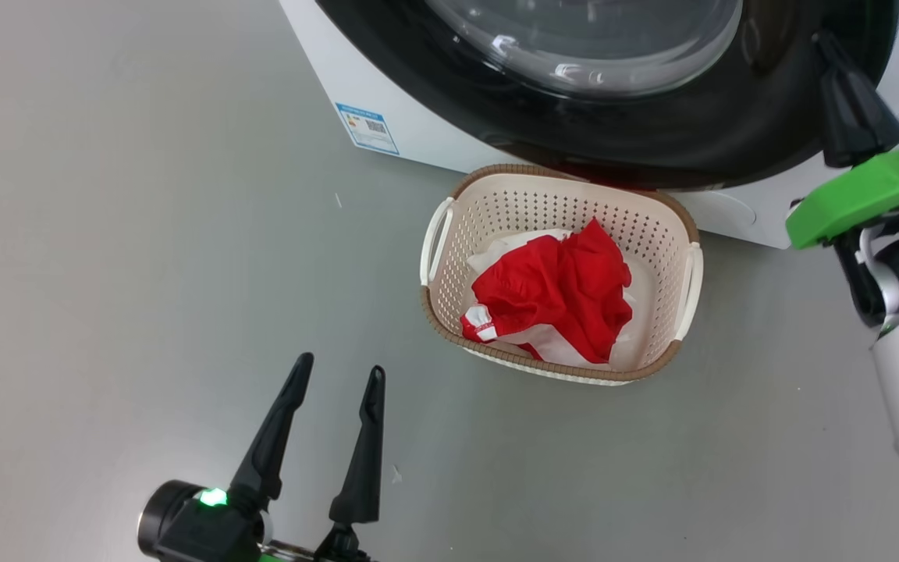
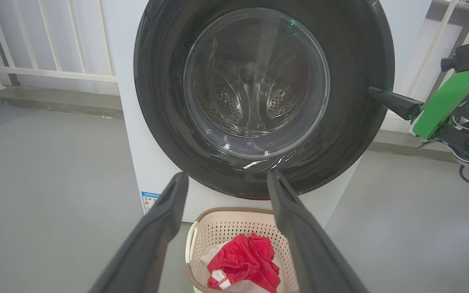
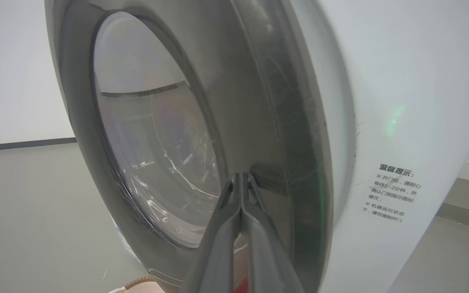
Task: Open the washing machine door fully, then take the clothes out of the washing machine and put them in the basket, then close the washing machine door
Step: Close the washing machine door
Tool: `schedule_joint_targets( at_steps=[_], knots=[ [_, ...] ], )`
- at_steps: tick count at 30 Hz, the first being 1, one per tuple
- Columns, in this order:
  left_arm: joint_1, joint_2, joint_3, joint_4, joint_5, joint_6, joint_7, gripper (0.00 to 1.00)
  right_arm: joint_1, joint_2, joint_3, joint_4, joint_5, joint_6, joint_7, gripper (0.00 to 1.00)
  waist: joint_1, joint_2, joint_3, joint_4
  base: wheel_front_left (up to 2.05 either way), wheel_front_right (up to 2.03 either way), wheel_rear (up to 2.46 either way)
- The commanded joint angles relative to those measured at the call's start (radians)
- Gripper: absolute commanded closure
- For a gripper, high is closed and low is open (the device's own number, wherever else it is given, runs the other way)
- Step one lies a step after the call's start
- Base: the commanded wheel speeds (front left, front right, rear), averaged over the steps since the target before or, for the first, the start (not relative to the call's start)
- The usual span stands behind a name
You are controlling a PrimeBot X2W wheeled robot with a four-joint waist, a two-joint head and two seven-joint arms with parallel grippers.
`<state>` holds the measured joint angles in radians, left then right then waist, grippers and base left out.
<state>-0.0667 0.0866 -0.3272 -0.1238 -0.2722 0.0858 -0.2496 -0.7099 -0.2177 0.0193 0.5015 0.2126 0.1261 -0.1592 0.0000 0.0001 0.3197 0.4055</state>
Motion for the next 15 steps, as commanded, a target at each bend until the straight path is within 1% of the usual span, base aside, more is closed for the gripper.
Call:
schedule_joint_targets(
  at_steps=[1,6,15],
  knots=[
    [-0.021,0.006,0.037,-0.021,0.008,-0.008,-0.012,0.00,-0.034,-0.004,0.011,-0.012,-0.002,0.005,-0.009,1.00,0.0000,-0.0001,0.005,0.002,0.00,0.00,0.00],
    [-0.023,-0.003,0.046,-0.016,0.010,-0.016,-0.012,0.00,-0.097,-0.015,-0.015,0.037,0.002,0.005,-0.016,1.00,0.0000,-0.0001,0.026,0.003,0.00,0.00,0.00],
    [-0.042,-0.019,0.047,0.000,0.007,-0.035,-0.012,0.00,-0.212,-0.028,-0.013,0.146,-0.021,0.005,-0.031,1.00,0.0000,-0.0001,0.051,0.009,0.00,0.00,0.00]
  ],
)
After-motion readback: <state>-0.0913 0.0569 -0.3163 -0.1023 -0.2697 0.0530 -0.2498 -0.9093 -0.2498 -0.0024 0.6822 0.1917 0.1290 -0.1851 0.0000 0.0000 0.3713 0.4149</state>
